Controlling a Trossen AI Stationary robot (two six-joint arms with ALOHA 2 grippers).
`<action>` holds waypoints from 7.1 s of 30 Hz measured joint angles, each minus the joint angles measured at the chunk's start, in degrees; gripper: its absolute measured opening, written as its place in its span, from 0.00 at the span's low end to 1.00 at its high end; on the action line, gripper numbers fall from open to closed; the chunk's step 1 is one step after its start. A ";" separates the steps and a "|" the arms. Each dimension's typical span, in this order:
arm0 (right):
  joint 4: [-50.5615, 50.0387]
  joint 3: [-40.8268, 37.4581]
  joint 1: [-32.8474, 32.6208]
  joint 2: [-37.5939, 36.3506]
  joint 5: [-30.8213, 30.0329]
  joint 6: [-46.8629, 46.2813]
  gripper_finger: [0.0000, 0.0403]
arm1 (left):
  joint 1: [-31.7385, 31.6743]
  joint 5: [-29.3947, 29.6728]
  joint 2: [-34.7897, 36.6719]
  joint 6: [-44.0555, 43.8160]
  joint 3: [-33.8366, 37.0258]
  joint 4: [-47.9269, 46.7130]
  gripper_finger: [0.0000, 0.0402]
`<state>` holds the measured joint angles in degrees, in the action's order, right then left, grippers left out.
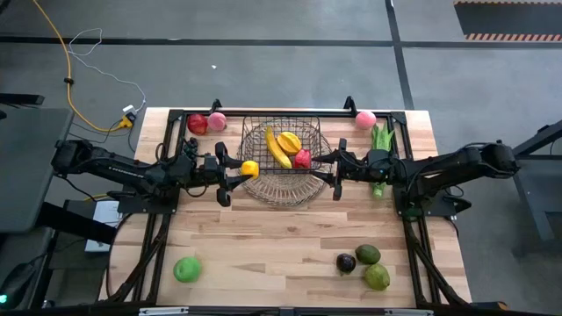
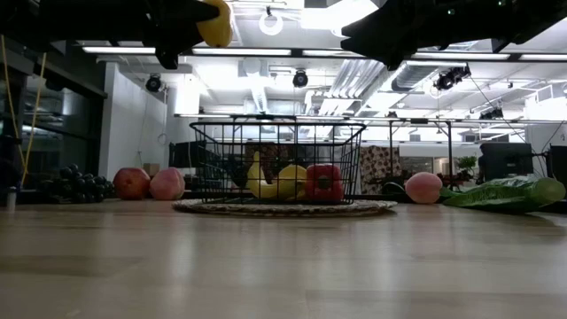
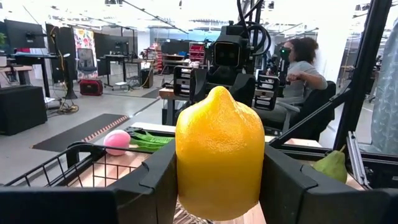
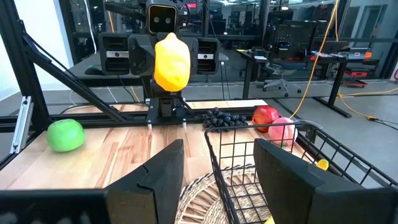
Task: Build produce basket
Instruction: Put the lemon into the wire basket, then put the right peach into the wire basket
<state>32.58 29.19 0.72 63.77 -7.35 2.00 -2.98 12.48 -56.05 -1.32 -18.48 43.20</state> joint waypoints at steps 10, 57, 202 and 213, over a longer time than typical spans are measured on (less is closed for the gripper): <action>0.02 0.00 -0.01 0.02 -0.65 0.53 0.46 | 0.02 4.92 -2.15 -1.37 -0.07 6.01 0.40; -0.63 0.00 0.03 0.04 -2.82 0.40 0.46 | -9.82 24.29 -23.47 -8.10 -11.13 -7.90 0.72; -68.74 33.91 60.14 36.52 -4.51 -30.43 0.78 | 2.99 4.63 18.40 3.91 6.07 -6.12 0.71; -69.07 33.88 60.14 36.59 -4.23 -30.10 0.74 | 3.00 4.63 18.39 3.91 6.08 -6.12 0.71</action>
<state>-36.49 63.07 60.86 100.36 -11.59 -28.10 0.02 17.10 -37.66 2.59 -12.40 37.08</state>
